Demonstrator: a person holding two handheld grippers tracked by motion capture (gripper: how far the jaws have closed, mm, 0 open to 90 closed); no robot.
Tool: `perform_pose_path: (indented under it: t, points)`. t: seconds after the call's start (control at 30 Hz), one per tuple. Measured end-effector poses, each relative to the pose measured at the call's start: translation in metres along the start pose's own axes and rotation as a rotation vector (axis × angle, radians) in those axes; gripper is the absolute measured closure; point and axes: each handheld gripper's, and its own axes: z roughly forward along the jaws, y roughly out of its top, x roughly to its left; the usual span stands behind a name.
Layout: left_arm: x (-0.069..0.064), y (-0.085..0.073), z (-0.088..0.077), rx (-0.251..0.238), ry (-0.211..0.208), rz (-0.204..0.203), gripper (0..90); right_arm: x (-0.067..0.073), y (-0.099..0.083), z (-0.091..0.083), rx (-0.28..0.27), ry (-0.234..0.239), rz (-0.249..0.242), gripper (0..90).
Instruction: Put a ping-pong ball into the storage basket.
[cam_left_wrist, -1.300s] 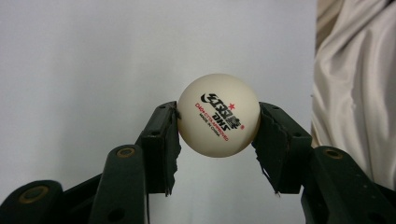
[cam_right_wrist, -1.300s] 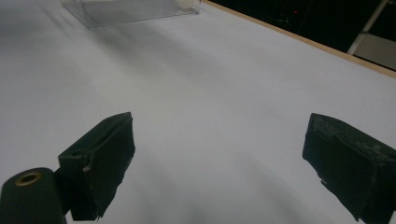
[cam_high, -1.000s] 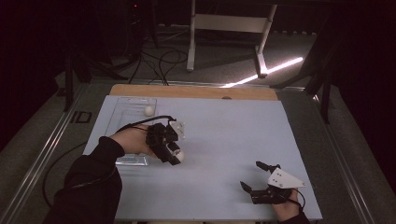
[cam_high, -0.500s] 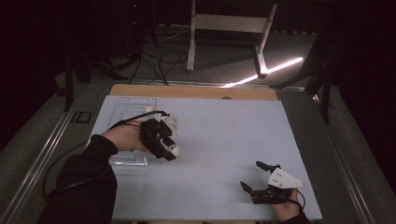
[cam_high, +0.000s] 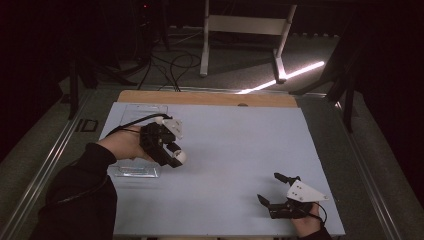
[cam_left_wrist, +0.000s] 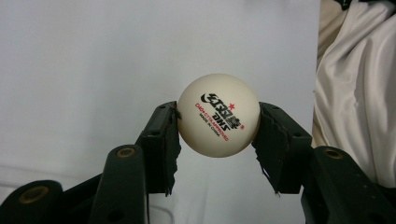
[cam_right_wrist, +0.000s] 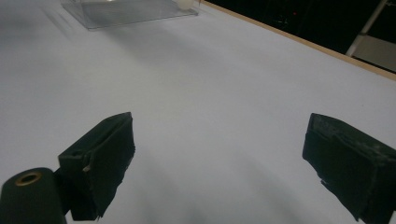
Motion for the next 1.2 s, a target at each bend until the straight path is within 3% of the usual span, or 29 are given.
perform_pose_path:
  t: [0.63, 1.2]
  points:
    - [0.001, -0.018, -0.024, -0.045, 0.033, -0.029, 52.1, 0.000, 0.000, 0.001, -0.001, 0.003, 0.001, 8.9]
    - [0.004, -0.046, -0.044, -0.085, 0.079, -0.084, 52.0, 0.000, 0.000, 0.001, 0.001, 0.004, -0.005, 8.9]
